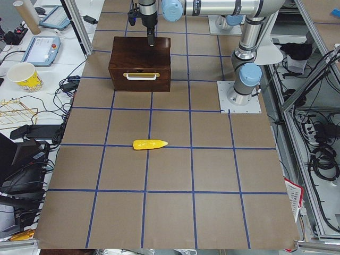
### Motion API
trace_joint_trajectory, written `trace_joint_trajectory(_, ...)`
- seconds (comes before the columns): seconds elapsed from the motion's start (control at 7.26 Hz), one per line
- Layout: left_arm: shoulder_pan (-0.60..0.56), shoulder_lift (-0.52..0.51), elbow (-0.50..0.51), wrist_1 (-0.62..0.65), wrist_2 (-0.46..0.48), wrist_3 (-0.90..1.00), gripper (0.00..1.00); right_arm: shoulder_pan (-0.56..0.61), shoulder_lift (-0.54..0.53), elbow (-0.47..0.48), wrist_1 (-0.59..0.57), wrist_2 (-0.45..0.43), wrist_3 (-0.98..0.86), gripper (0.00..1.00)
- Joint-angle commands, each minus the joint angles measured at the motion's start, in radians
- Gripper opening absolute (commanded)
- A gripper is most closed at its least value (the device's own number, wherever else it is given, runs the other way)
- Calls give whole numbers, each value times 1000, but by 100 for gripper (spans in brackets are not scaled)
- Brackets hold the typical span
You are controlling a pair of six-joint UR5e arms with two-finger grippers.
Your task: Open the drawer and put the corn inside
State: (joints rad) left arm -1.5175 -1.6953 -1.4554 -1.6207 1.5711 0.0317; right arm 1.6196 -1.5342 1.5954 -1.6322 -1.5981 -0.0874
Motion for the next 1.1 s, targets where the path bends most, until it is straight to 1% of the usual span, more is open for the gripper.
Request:
trace_joint_trajectory(0.0, 0, -4, 3, 5, 1, 4, 100, 2, -1, 0, 0, 0, 0, 100)
trace_joint_trajectory(0.41, 2, -4, -3, -7, 4, -10, 100, 2, 0, 0, 0, 0, 0, 100)
trace_joint_trajectory(0.69, -1, 5, 3, -22, 4, -70, 100, 2, 0, 0, 0, 0, 0, 100)
trace_joint_trajectory(0.96, -1, 3, 0, -19, 4, -70, 100, 2, 0, 0, 0, 0, 0, 100)
